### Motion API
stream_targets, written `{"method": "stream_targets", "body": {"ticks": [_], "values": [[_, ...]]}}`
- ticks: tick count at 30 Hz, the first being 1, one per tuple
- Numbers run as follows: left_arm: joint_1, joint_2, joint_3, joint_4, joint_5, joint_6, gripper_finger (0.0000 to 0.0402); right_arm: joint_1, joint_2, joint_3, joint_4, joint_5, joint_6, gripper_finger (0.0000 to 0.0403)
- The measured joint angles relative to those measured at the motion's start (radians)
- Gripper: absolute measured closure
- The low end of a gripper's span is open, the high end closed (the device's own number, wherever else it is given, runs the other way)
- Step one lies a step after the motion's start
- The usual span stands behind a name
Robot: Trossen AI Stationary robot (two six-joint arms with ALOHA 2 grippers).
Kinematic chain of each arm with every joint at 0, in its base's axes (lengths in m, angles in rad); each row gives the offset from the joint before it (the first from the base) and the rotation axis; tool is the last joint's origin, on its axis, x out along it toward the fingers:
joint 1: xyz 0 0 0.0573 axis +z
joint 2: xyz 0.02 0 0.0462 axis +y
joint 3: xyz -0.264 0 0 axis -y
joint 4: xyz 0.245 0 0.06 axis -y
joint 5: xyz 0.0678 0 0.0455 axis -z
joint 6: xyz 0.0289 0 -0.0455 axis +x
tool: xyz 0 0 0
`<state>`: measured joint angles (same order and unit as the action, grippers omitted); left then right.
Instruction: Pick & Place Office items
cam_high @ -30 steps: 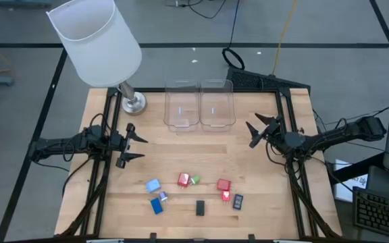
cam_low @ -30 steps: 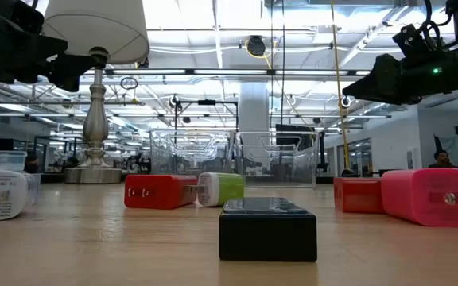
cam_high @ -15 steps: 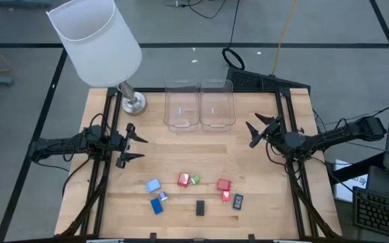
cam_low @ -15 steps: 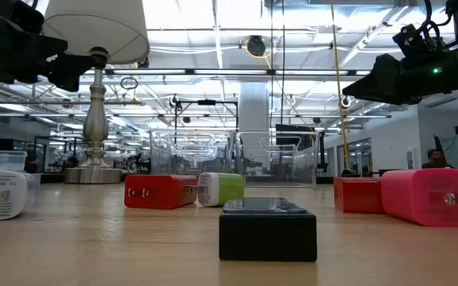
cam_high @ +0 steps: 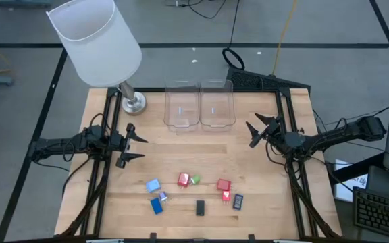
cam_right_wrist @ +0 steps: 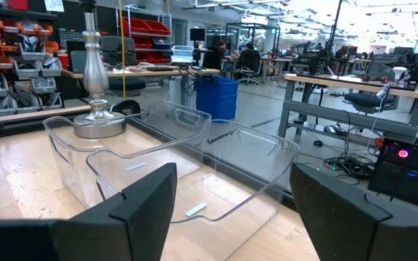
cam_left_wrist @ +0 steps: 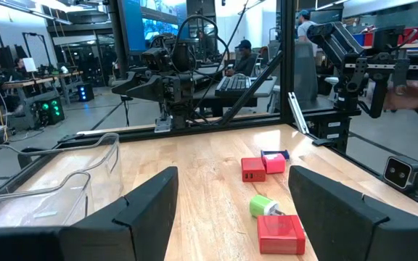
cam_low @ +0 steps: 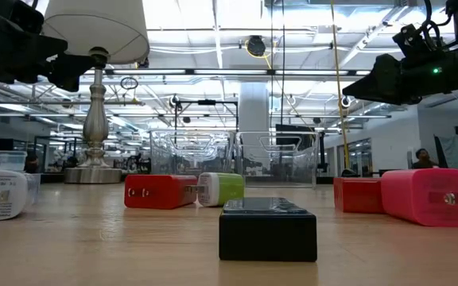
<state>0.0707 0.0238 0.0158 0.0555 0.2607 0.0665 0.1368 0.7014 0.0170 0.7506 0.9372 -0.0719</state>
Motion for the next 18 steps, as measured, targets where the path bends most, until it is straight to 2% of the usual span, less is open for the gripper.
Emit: {"method": "stream_targets", "body": {"ticks": [5,7,9,11,15,18], "values": [[0.0,0.0,0.0,0.0,0.0,0.0,0.0135,0.0,0.0,0.0,0.012,-0.001,0.056,0.014],[0.0,0.0,0.0,0.0,0.0,0.0,0.0135,0.013,0.0,0.0,0.015,-0.03,0.248,0.014],[0.0,0.0,0.0,0.0,0.0,0.0,0.0135,0.028,0.0,0.0,0.008,-0.118,0.472,0.014],[0.0,0.0,0.0,0.0,0.0,0.0,0.0135,0.033,0.0,0.0,0.003,-0.173,0.611,0.014],[0.0,0.0,0.0,0.0,0.0,0.0,0.0135,0.035,0.0,0.0,0.001,-0.206,0.626,0.014],[0.0,0.0,0.0,0.0,0.0,0.0,0.0135,0.035,-0.017,0.0,0.03,-0.3,0.548,0.014]]}}
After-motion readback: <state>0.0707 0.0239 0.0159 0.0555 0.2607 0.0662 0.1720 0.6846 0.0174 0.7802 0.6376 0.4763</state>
